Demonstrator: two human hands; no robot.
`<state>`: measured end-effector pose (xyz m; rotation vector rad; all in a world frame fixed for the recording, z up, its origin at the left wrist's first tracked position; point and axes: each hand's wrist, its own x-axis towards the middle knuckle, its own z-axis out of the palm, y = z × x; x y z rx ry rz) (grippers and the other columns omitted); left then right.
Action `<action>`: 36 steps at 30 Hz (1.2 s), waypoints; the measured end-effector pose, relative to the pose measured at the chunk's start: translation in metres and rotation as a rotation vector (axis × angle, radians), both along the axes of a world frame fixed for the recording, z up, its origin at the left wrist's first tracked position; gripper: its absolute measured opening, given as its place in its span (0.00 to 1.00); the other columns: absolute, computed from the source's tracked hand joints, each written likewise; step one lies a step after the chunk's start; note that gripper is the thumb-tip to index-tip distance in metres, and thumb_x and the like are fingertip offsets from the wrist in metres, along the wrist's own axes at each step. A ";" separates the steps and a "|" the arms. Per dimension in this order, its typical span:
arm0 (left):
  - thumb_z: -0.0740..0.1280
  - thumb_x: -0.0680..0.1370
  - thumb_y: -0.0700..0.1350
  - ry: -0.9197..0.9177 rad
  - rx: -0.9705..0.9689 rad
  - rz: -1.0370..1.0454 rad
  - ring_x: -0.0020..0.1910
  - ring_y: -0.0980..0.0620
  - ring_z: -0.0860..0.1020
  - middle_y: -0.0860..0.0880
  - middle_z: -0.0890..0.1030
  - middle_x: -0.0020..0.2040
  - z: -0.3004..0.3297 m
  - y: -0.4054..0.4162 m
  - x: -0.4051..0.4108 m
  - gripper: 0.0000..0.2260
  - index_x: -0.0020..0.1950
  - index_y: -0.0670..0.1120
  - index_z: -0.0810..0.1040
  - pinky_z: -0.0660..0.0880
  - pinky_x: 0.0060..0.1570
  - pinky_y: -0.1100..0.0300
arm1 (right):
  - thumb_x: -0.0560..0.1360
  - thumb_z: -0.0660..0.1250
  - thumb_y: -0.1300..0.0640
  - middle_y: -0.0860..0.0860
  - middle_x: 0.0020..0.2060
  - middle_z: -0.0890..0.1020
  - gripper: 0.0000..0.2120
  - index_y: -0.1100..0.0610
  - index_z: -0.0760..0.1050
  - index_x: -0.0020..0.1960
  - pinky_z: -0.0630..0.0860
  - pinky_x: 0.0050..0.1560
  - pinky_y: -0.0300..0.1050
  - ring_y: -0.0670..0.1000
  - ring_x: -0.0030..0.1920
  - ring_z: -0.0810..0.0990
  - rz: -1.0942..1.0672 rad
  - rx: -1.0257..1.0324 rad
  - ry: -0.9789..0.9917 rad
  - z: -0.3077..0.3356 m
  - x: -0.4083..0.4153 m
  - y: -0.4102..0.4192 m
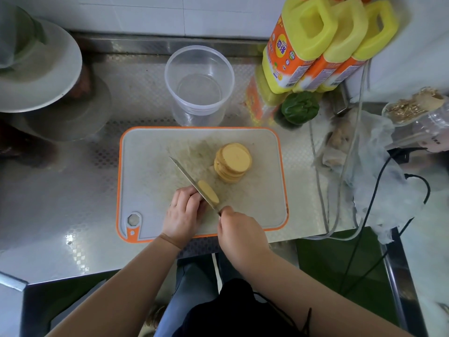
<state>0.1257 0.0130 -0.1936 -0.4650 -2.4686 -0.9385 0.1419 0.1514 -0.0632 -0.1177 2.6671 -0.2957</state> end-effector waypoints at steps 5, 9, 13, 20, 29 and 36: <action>0.61 0.83 0.42 0.009 0.018 -0.013 0.49 0.42 0.73 0.44 0.72 0.54 -0.001 0.000 0.000 0.05 0.56 0.41 0.72 0.72 0.47 0.55 | 0.81 0.56 0.61 0.54 0.46 0.81 0.06 0.59 0.71 0.54 0.66 0.38 0.44 0.56 0.48 0.81 0.006 0.036 -0.079 0.001 -0.007 -0.002; 0.63 0.81 0.40 -0.003 0.019 0.014 0.50 0.42 0.73 0.44 0.72 0.54 -0.003 0.000 -0.001 0.06 0.56 0.41 0.72 0.73 0.48 0.54 | 0.70 0.72 0.61 0.53 0.33 0.81 0.06 0.58 0.75 0.43 0.68 0.29 0.41 0.53 0.34 0.82 -0.036 0.074 -0.069 0.003 -0.013 -0.011; 0.61 0.82 0.41 -0.012 0.024 0.020 0.49 0.43 0.73 0.44 0.72 0.54 -0.003 0.000 -0.001 0.05 0.56 0.41 0.72 0.72 0.48 0.55 | 0.70 0.71 0.64 0.54 0.34 0.81 0.05 0.60 0.75 0.43 0.71 0.31 0.41 0.54 0.35 0.83 -0.006 0.062 -0.093 0.009 -0.015 -0.015; 0.57 0.85 0.44 -0.021 0.057 0.032 0.49 0.43 0.73 0.44 0.72 0.53 -0.002 0.001 -0.002 0.08 0.56 0.41 0.72 0.71 0.50 0.56 | 0.78 0.57 0.68 0.56 0.50 0.81 0.10 0.61 0.69 0.57 0.75 0.48 0.47 0.57 0.52 0.81 0.012 0.085 -0.169 0.011 -0.018 -0.015; 0.58 0.85 0.44 -0.005 0.062 0.016 0.49 0.43 0.72 0.44 0.71 0.53 -0.001 0.002 -0.003 0.07 0.56 0.42 0.71 0.71 0.51 0.56 | 0.77 0.62 0.66 0.52 0.44 0.81 0.07 0.59 0.71 0.54 0.73 0.41 0.41 0.53 0.45 0.83 0.066 0.126 -0.107 0.020 -0.015 -0.012; 0.59 0.84 0.44 -0.001 0.045 0.006 0.49 0.44 0.72 0.45 0.71 0.53 0.001 0.002 -0.002 0.06 0.55 0.42 0.71 0.71 0.50 0.56 | 0.79 0.57 0.64 0.53 0.47 0.81 0.06 0.59 0.67 0.55 0.74 0.43 0.44 0.55 0.48 0.82 0.070 0.109 -0.185 0.022 -0.010 -0.004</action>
